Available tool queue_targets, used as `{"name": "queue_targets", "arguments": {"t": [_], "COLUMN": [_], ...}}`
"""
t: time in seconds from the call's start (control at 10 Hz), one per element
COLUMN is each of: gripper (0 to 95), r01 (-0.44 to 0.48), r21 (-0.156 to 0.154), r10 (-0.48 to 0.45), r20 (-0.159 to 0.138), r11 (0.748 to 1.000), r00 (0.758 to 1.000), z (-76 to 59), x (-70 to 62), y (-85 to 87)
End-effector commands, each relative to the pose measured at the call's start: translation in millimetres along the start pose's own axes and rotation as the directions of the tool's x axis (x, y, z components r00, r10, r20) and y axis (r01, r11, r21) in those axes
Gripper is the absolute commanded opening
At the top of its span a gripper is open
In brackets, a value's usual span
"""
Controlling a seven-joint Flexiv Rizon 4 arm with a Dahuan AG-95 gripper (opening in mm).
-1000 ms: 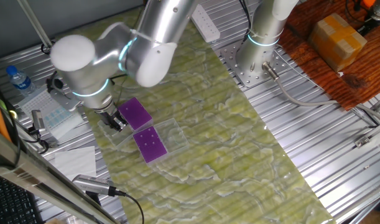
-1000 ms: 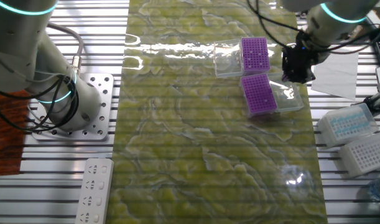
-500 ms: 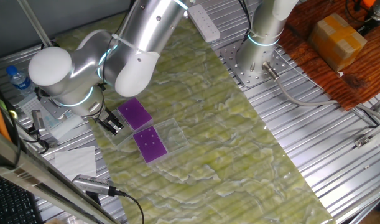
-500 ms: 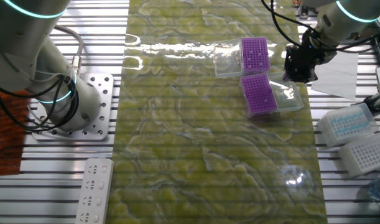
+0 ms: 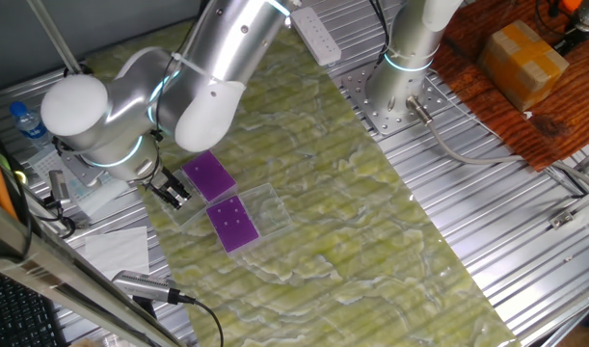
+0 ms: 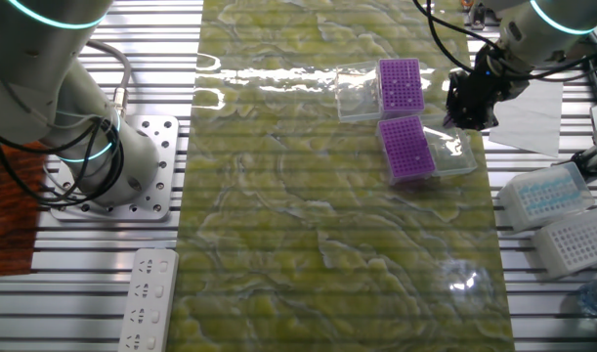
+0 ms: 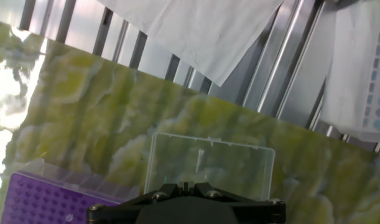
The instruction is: Transfer all small pipette tips from one holder to another
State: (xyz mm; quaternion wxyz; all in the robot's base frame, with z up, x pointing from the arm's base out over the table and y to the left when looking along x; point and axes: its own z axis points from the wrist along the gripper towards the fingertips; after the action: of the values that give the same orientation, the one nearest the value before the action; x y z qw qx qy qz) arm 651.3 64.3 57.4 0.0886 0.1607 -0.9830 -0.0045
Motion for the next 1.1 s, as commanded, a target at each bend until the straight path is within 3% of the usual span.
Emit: {"name": "queue_targets", "arguments": {"t": [0.1,0.6,0.8,0.9,1.1], "gripper": [0.0,0.0,0.0,19.0,19.0], "r01": [0.0,-0.006,-0.012,-0.015,-0.017], "r21": [0.0,0.0,0.003,0.005,0.006], "r10": [0.0,0.006,0.012,0.015,0.017], "r20": [0.002,0.005,0.012,0.015,0.029], "r11": [1.0,1.0,1.0,1.0,1.0], "r00": [1.0,1.0,1.0,1.0,0.999], "z": [-0.5,-0.5,0.8,2.7,9.1], "x": [1.9,1.9,-5.4,-8.3,-15.1], "y": [0.1,0.1,-3.0,-5.1,-8.7]}}
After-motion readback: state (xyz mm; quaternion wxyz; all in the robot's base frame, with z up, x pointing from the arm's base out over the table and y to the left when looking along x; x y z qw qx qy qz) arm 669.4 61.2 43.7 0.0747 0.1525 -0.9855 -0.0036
